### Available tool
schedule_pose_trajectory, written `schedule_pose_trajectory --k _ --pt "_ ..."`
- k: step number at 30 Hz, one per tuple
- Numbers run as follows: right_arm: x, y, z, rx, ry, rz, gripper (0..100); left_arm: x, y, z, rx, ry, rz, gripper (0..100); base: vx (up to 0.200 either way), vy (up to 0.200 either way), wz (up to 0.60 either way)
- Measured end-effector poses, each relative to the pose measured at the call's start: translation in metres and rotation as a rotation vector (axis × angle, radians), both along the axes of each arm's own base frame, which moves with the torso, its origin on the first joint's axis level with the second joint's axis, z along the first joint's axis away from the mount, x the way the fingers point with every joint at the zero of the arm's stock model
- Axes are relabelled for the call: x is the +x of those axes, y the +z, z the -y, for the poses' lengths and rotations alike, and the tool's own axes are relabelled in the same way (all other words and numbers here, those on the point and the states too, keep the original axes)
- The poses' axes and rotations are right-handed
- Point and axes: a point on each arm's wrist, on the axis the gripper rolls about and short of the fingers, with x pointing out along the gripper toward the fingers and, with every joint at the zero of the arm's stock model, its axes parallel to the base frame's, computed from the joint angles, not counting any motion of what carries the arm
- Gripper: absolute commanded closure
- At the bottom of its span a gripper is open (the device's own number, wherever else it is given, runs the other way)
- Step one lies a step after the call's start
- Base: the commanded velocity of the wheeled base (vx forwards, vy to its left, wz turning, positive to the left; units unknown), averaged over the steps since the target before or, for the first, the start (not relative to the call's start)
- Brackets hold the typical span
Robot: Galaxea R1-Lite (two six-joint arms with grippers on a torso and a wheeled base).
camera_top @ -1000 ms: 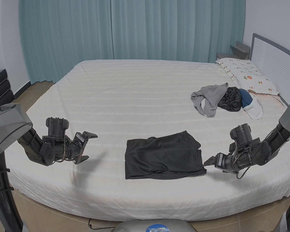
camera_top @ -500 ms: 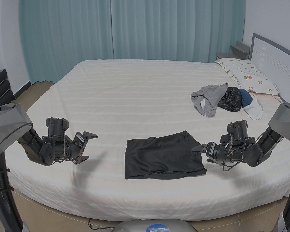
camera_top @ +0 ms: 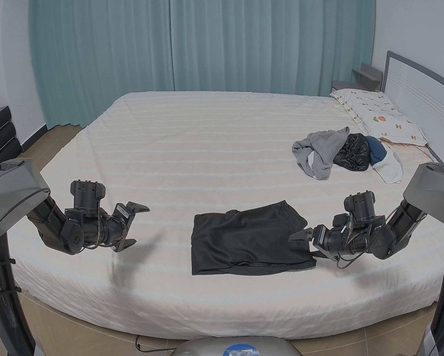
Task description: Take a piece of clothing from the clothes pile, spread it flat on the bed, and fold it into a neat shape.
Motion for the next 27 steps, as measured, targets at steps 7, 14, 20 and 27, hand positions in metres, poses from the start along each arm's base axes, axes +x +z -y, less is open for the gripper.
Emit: schedule_pose_trajectory --k 7,14,20,27 --pt "0.001 -0.001 -0.002 0.01 0.007 0.037 100 0.0 0.0 0.0 0.0 0.0 0.0 0 0.0 0.0 0.0" --pt "-0.007 -0.01 -0.001 -0.04 0.04 0.038 100 0.002 0.001 0.0 -0.004 0.003 0.003 0 0.0 0.0 0.0" --pt "-0.012 -0.015 0.005 -0.06 0.035 0.021 100 0.003 0.0 -0.001 -0.005 0.007 0.005 0 0.0 0.0 0.0" --pt "-0.018 -0.005 0.014 -0.054 0.017 0.032 100 0.003 0.0 -0.001 -0.004 0.007 0.002 0 0.0 0.0 0.0"
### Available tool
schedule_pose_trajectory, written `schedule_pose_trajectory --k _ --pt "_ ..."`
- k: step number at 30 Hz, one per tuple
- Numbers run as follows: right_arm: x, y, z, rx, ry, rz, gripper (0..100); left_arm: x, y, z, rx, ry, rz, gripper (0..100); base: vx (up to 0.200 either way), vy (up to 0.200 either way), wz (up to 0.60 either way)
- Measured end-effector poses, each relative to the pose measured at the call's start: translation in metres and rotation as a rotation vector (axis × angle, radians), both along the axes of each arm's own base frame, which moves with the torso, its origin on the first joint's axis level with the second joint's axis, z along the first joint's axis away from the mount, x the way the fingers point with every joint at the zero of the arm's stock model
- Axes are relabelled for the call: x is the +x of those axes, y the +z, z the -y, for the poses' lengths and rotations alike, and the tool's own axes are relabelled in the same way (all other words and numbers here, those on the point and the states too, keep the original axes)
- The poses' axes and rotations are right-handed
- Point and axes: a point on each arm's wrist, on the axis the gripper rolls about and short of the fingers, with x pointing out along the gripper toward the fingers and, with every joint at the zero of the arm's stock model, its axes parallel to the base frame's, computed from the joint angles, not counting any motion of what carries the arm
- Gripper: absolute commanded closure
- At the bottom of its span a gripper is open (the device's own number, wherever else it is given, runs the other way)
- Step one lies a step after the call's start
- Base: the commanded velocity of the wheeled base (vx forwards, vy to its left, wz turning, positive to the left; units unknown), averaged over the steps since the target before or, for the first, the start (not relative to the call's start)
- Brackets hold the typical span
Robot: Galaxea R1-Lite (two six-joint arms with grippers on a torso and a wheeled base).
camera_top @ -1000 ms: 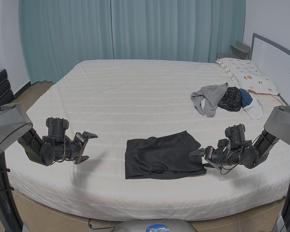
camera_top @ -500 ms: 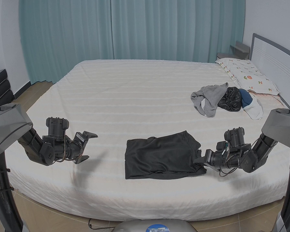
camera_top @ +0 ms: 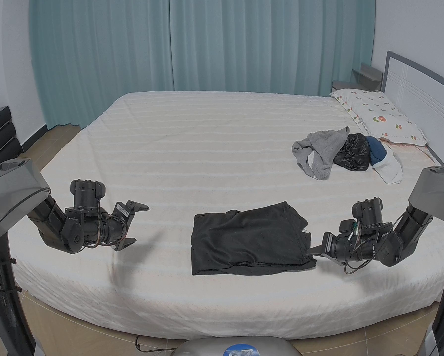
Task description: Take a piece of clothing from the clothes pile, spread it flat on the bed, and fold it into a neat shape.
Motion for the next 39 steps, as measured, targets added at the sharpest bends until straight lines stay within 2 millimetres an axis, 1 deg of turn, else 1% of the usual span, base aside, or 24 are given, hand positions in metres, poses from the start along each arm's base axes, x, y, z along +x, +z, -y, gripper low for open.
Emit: schedule_pose_trajectory --k 7,21,22,26,30,35,37,39 --pt "-0.003 0.011 0.016 0.007 -0.039 0.016 100 0.0 0.0 0.0 0.0 0.001 0.0 0 0.0 0.0 0.0" --pt "-0.016 0.016 0.029 -0.012 0.009 0.035 100 0.0 0.0 0.0 0.0 0.001 0.001 0 0.0 0.0 0.0" --pt "-0.017 0.016 0.029 -0.017 0.016 0.035 0 0.0 0.0 0.0 0.0 0.001 0.001 0 0.0 0.0 0.0" --pt "-0.02 0.012 0.029 -0.035 0.04 0.028 0 0.0 0.0 0.0 0.0 0.001 0.0 0 0.0 0.0 0.0" --pt "-0.016 0.012 0.028 -0.027 0.039 0.036 0 0.0 0.0 0.0 0.001 0.001 0.0 0 0.0 0.0 0.0" --pt "-0.001 0.021 0.025 0.026 -0.009 0.052 0 0.0 0.0 0.0 0.001 0.002 0.0 0 0.0 0.0 0.0" --pt "0.008 0.028 0.021 0.055 -0.032 0.068 0 0.0 0.0 0.0 0.0 0.003 0.0 0 0.0 0.0 0.0" --pt "0.017 0.033 0.017 0.077 -0.047 0.088 0 0.0 0.0 0.0 0.0 0.003 0.0 0 0.2 0.0 0.0"
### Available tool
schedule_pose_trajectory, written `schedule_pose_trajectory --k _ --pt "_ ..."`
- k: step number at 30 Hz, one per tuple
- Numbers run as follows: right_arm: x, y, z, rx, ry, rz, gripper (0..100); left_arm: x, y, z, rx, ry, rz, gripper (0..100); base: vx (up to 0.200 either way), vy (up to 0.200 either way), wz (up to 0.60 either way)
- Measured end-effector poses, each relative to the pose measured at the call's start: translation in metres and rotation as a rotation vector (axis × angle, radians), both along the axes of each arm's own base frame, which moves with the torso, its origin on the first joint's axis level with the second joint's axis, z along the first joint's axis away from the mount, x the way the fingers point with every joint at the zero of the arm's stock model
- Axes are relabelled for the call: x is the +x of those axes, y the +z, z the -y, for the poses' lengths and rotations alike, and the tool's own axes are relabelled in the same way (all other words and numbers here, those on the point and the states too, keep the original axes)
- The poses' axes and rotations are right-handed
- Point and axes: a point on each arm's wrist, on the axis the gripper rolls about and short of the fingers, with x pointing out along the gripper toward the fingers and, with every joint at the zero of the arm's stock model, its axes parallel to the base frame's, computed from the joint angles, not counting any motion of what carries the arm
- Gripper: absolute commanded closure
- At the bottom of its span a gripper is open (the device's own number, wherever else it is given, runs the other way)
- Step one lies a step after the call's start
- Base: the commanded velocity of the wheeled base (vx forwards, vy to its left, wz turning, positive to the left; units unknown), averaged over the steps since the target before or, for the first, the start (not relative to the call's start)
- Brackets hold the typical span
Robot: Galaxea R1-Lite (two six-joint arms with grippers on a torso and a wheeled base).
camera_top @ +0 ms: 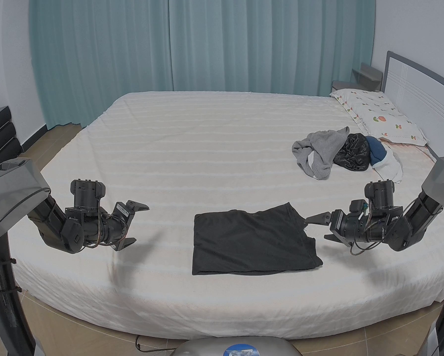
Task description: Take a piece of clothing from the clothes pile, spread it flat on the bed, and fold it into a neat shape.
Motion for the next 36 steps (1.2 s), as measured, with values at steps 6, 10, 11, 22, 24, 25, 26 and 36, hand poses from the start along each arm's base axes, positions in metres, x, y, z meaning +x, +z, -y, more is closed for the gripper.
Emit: schedule_pose_trajectory --k 6,10,11,22,24,25,26,36 --pt "0.029 0.005 -0.016 0.011 -0.025 0.057 0 -0.001 0.0 0.0 -0.002 0.0 -0.002 0 0.133 0.0 0.0" --pt "0.048 -0.003 -0.03 0.001 -0.031 0.077 0 -0.001 0.0 0.001 0.0 -0.003 -0.003 0 0.0 0.0 0.0" --pt "0.053 -0.005 -0.034 -0.004 -0.033 0.083 0 -0.001 0.0 0.001 0.001 -0.004 -0.003 0 0.0 0.0 0.0" --pt "0.095 -0.028 -0.055 -0.046 -0.069 0.095 0 -0.002 -0.001 0.002 0.003 -0.007 -0.004 0 0.0 0.0 0.0" --pt "0.1 -0.033 -0.059 -0.051 -0.066 0.097 0 -0.002 -0.001 0.002 0.003 -0.008 -0.005 0 0.0 0.0 0.0" --pt "0.101 -0.035 -0.061 -0.054 -0.062 0.096 100 -0.002 -0.001 0.002 0.003 -0.007 -0.004 0 0.0 0.0 0.0" --pt "0.102 -0.038 -0.063 -0.058 -0.056 0.095 100 -0.002 -0.001 0.002 0.003 -0.008 -0.004 0 0.0 0.0 0.0" --pt "0.106 -0.051 -0.06 -0.11 -0.09 0.098 100 -0.002 -0.001 0.002 0.005 -0.009 -0.002 0 0.0 0.0 0.0"
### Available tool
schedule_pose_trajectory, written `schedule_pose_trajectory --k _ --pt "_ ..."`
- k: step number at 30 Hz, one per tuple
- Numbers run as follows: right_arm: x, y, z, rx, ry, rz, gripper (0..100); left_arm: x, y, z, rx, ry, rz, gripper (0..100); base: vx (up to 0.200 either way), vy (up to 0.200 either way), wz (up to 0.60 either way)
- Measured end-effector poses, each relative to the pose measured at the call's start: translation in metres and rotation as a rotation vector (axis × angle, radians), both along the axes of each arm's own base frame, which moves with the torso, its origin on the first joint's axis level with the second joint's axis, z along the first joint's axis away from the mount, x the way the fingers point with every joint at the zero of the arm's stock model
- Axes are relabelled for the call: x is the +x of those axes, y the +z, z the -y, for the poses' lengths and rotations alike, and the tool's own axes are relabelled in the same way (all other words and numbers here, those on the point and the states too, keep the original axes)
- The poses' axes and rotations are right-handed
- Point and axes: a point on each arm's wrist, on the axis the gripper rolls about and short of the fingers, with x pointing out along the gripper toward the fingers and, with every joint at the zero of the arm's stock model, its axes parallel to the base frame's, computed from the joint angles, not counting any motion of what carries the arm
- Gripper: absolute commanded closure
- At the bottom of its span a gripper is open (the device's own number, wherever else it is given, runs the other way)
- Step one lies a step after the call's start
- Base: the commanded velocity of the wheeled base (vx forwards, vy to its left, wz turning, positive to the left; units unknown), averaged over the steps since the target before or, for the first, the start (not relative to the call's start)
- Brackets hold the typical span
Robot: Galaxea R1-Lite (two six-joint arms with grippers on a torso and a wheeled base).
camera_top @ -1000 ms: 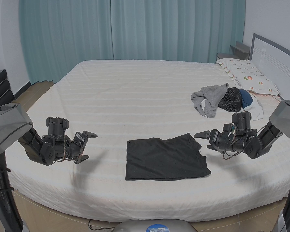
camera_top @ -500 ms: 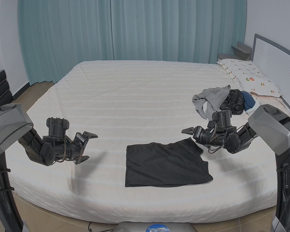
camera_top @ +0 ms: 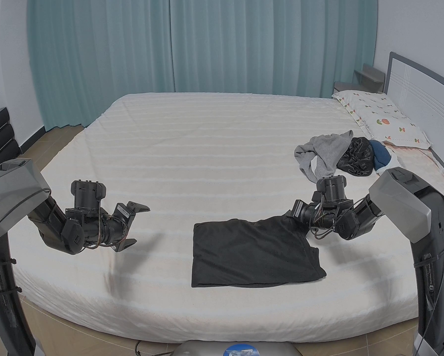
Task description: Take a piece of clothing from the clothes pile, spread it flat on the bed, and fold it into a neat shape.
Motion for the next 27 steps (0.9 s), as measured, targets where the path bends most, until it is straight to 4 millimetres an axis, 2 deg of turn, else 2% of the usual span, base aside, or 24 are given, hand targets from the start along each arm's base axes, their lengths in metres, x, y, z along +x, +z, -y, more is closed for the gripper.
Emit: schedule_pose_trajectory --k 11,21,22,27 --pt "0.008 0.002 0.03 0.007 -0.073 0.001 100 0.0 0.0 0.0 0.004 -0.003 0.0 0 0.0 0.0 0.0" --pt "0.009 -0.004 0.039 0.006 -0.092 -0.017 100 0.0 0.0 0.0 0.004 -0.003 -0.001 0 0.0 0.0 0.0" --pt "0.009 -0.004 0.04 0.005 -0.095 -0.024 0 0.0 0.0 0.0 0.004 -0.003 -0.001 0 0.0 0.0 0.0" --pt "0.007 -0.003 0.043 0.024 -0.109 -0.049 0 0.0 0.0 0.0 0.004 -0.003 0.0 0 0.0 0.0 0.0"
